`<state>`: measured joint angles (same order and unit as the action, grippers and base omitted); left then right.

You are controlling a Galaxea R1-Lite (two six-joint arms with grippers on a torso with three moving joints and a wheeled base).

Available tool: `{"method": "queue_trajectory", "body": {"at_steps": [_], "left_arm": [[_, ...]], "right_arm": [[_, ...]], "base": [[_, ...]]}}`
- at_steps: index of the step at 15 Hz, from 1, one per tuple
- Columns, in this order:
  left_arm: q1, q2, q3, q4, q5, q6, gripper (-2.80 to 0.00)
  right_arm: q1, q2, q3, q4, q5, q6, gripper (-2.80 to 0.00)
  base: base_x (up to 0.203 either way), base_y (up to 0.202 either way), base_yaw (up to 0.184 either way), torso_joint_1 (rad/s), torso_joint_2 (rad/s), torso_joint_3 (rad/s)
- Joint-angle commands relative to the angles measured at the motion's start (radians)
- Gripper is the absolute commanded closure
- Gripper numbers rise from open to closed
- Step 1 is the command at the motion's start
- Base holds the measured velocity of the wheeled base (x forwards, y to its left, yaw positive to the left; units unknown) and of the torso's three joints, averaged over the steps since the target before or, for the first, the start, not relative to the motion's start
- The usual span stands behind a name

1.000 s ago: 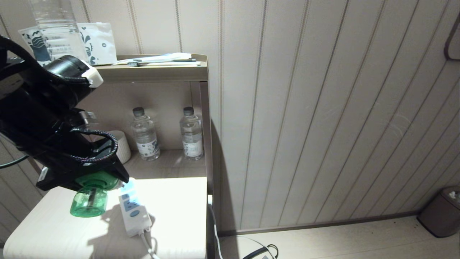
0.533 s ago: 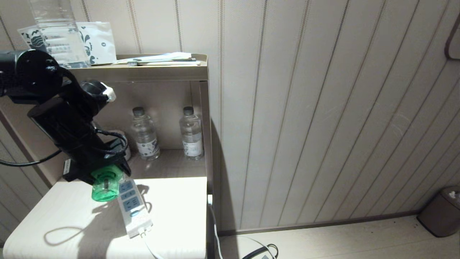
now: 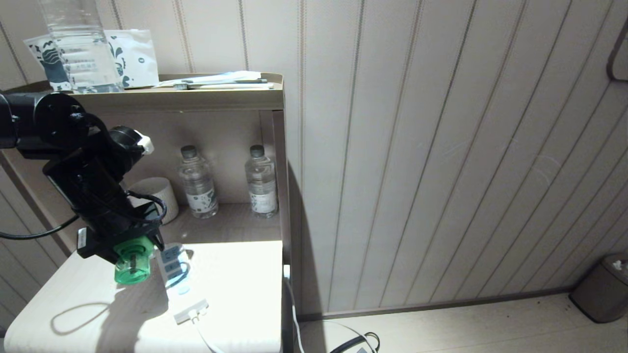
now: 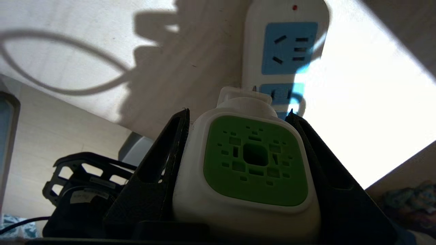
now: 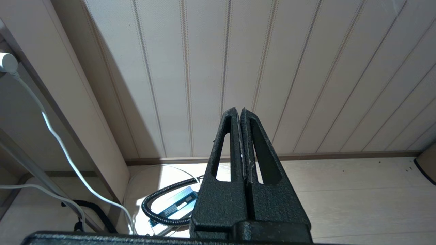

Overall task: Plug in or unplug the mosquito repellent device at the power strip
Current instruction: Insert the plug into the socket

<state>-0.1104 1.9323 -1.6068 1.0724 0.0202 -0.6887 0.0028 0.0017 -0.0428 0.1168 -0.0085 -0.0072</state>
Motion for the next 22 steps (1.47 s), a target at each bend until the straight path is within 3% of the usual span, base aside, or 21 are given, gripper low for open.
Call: {"method": "queue_trajectory", "body": {"at_steps": [1, 9, 22], "left_arm": [[0.009, 0.001, 0.006, 0.004, 0.003, -0.005, 0.0], [0.023, 0.022, 0.11, -0.132, 0.007, -0.006, 0.0], [0.025, 0.03, 0.113, -0.173, 0.001, -0.011, 0.0]], "right_arm": [[0.0, 0.001, 0.0, 0.001, -0.001, 0.0, 0.0], [0.0, 0.001, 0.0, 0.001, 0.001, 0.0, 0.0], [0.0, 0.001, 0.0, 0.001, 0.001, 0.0, 0.0]], "base": [[0.0, 0.0, 0.0, 0.0, 0.0, 0.0], [0.0, 0.0, 0.0, 0.0, 0.0, 0.0], [0.0, 0.0, 0.0, 0.0, 0.0, 0.0]]}}
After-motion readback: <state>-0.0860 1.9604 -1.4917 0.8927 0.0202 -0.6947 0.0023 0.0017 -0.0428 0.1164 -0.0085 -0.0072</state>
